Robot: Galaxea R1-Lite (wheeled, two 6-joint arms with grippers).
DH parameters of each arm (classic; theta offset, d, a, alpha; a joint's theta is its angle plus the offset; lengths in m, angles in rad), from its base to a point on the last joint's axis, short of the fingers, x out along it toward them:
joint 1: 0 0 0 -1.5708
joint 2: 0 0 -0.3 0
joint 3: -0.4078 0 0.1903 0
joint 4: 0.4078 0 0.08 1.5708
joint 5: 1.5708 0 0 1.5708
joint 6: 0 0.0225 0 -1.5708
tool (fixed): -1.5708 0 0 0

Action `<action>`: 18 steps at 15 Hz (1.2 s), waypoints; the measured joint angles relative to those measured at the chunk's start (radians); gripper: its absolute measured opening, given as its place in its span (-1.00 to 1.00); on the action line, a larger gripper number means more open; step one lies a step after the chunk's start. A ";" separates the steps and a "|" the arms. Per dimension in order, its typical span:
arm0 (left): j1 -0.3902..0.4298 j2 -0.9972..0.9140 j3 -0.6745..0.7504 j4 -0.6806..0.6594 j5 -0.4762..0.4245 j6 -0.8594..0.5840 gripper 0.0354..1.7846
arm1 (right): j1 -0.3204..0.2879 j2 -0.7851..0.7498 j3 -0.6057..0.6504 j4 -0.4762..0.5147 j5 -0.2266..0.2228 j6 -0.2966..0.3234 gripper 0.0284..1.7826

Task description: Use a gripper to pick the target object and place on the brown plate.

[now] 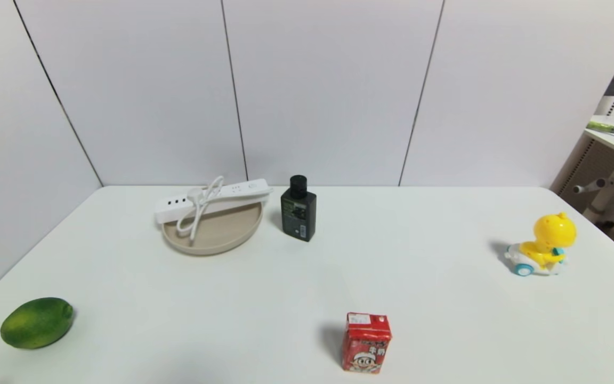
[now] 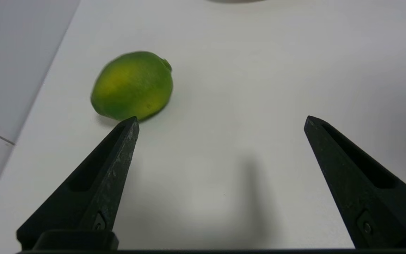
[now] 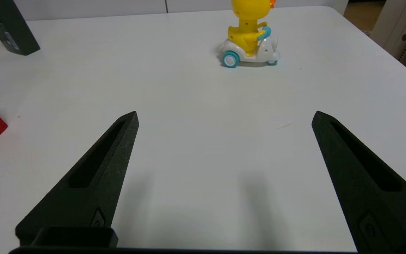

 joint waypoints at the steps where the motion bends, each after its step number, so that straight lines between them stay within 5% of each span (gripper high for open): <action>1: 0.006 -0.052 0.011 0.024 -0.010 -0.023 0.89 | 0.000 0.000 0.000 0.001 0.000 0.001 0.90; 5: 0.015 -0.199 0.023 0.044 -0.007 -0.148 0.89 | 0.000 0.000 0.000 0.001 0.000 0.000 0.90; 18: 0.016 -0.238 0.024 0.045 -0.006 -0.151 0.89 | 0.000 0.000 0.000 0.000 0.000 0.000 0.90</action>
